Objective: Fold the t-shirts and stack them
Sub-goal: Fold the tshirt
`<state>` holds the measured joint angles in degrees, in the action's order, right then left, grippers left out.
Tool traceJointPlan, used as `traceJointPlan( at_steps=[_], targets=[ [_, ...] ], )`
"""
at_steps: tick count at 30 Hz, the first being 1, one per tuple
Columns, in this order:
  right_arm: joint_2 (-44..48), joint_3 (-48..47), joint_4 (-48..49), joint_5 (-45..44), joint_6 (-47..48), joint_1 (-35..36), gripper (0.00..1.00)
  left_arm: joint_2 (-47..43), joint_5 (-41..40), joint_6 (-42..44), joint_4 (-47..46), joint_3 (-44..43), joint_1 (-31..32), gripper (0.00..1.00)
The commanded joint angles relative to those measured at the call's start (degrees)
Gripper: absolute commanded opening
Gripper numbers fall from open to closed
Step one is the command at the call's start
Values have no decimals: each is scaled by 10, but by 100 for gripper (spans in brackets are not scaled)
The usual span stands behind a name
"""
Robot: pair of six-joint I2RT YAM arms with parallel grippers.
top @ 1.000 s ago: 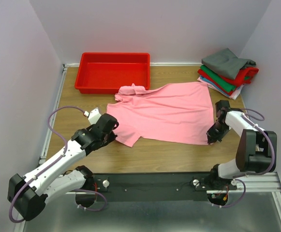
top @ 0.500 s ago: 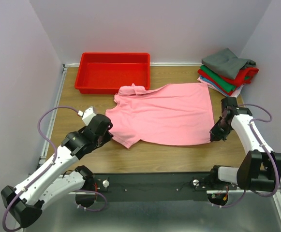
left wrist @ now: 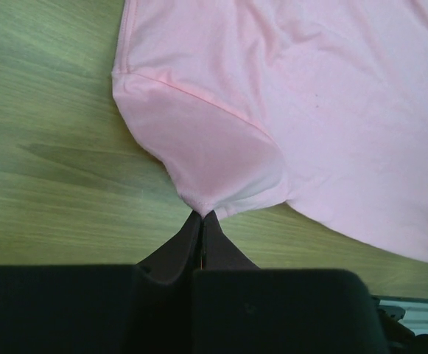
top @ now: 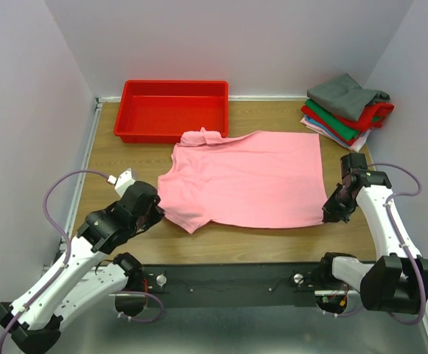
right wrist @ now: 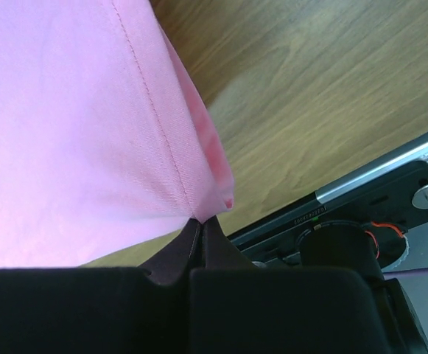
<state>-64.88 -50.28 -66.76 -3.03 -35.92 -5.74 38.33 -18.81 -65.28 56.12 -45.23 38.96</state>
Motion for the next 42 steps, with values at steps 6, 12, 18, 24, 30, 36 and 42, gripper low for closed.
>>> traceJointPlan(
  at_steps=[6,12,18,24,30,36,42],
  targets=[
    [46,19,-50,15,5,-3,1,-38,32,-13,46,-17,-3,0],
    [44,27,-40,24,6,-3,1,-46,45,-8,40,-22,-4,0],
    [13,20,-11,27,13,-3,1,21,41,41,-43,-36,-4,0],
    [-52,4,31,48,23,-3,1,84,0,69,-107,-65,-5,0],
    [-123,-46,61,43,34,-4,1,161,3,105,-165,-85,-13,0],
    [-178,-102,75,45,38,-3,1,218,16,149,-202,-113,-60,0],
    [-245,-149,88,40,46,-3,1,258,51,204,-261,-120,-136,0]
  ],
)
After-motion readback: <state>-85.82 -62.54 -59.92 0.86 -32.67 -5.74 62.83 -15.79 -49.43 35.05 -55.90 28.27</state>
